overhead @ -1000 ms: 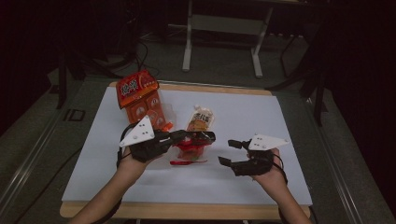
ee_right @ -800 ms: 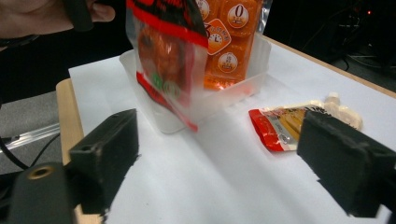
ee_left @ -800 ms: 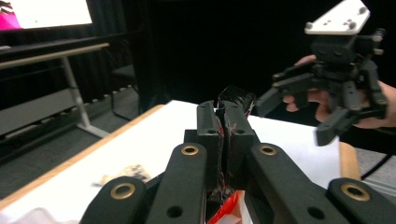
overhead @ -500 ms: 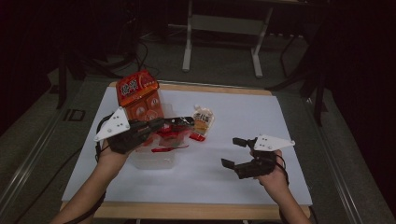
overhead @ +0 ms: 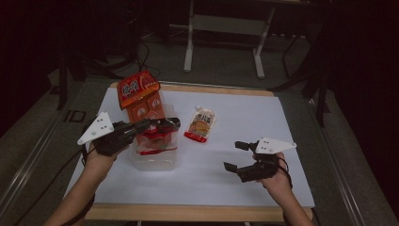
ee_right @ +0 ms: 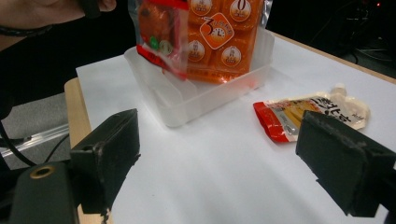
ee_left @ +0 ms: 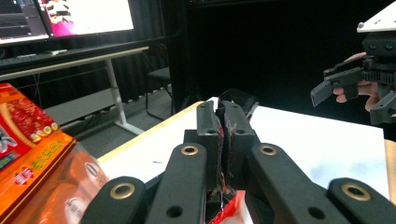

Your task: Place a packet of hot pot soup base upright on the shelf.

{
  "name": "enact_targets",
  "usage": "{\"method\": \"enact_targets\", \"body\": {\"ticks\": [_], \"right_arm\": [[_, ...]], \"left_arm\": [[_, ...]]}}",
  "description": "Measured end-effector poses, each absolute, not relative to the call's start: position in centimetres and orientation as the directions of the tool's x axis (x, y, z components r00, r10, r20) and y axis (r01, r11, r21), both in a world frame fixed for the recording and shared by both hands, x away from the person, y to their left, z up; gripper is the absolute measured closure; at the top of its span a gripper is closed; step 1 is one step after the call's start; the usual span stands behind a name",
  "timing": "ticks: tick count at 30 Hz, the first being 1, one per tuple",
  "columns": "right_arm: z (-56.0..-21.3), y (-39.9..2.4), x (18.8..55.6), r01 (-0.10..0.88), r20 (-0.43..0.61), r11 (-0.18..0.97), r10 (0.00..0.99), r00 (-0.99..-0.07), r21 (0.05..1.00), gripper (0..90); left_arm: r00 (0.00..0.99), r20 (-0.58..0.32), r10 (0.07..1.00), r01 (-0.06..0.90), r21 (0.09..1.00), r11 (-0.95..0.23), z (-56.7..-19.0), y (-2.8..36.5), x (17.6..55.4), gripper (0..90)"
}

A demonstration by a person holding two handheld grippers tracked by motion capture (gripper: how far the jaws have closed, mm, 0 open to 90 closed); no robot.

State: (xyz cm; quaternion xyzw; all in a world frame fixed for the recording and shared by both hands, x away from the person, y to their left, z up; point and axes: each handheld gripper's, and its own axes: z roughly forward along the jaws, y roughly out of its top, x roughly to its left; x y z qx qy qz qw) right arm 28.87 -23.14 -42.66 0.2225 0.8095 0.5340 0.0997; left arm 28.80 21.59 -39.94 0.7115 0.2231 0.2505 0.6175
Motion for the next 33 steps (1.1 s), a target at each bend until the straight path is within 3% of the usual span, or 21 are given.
{"method": "enact_targets", "body": {"ticks": [20, 33], "right_arm": [[-43.5, -23.5, 29.2, 0.291, 0.115, 0.321, 0.470, -0.875, 0.901, 13.9], [-43.6, -23.7, 29.4, 0.304, 0.132, 0.310, 0.471, -0.872, 0.901, 14.2]], "left_arm": [[0.772, 0.084, 0.630, 0.000, 0.991, -0.131, -42.4, 23.8, 30.2, 87.5], [0.803, 0.038, 0.595, 0.015, 0.996, -0.084, -43.2, 24.0, 30.3, 87.4]]}}
